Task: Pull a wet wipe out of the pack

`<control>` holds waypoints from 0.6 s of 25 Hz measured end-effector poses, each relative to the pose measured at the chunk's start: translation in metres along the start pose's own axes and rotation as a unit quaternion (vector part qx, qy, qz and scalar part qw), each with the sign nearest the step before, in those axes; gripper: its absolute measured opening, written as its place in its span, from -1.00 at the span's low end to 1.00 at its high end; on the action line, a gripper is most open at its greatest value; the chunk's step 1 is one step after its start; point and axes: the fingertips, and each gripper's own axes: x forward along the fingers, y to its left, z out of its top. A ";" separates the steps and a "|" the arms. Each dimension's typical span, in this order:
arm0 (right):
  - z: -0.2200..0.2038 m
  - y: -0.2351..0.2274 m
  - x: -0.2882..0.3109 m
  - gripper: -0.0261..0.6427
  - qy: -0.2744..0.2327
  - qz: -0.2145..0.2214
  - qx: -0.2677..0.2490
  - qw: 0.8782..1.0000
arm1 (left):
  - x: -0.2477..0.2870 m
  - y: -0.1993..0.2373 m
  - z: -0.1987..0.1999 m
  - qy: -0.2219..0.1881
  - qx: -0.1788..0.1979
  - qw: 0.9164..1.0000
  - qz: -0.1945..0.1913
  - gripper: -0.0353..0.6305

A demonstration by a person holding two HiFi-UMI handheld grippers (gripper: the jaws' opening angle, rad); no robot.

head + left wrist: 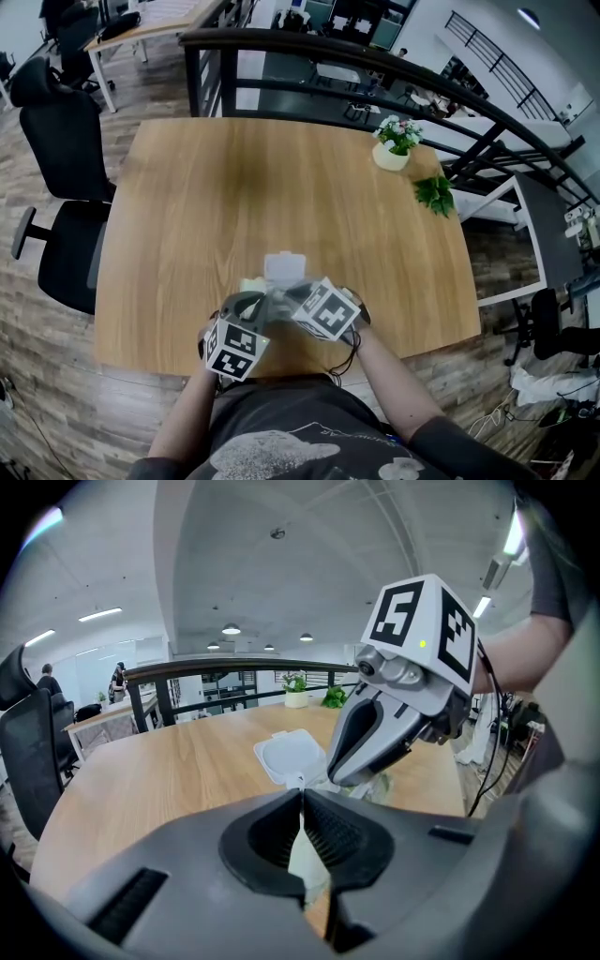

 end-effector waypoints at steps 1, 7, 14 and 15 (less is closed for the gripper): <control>0.001 0.000 -0.001 -0.83 -0.004 -0.002 0.001 1.000 | 0.000 0.000 0.000 0.000 0.000 1.000 0.000 -0.83; 0.004 -0.005 -0.015 -0.84 -0.035 -0.018 0.020 0.999 | 0.001 0.001 -0.002 0.003 0.001 1.000 0.000 -0.83; 0.007 -0.008 -0.042 -0.84 -0.065 -0.045 0.029 0.996 | -0.002 0.001 -0.002 0.006 0.003 1.000 0.003 -0.83; 0.008 -0.009 -0.046 -0.84 -0.070 -0.048 0.032 0.996 | -0.002 0.001 -0.002 0.007 0.003 1.000 0.004 -0.83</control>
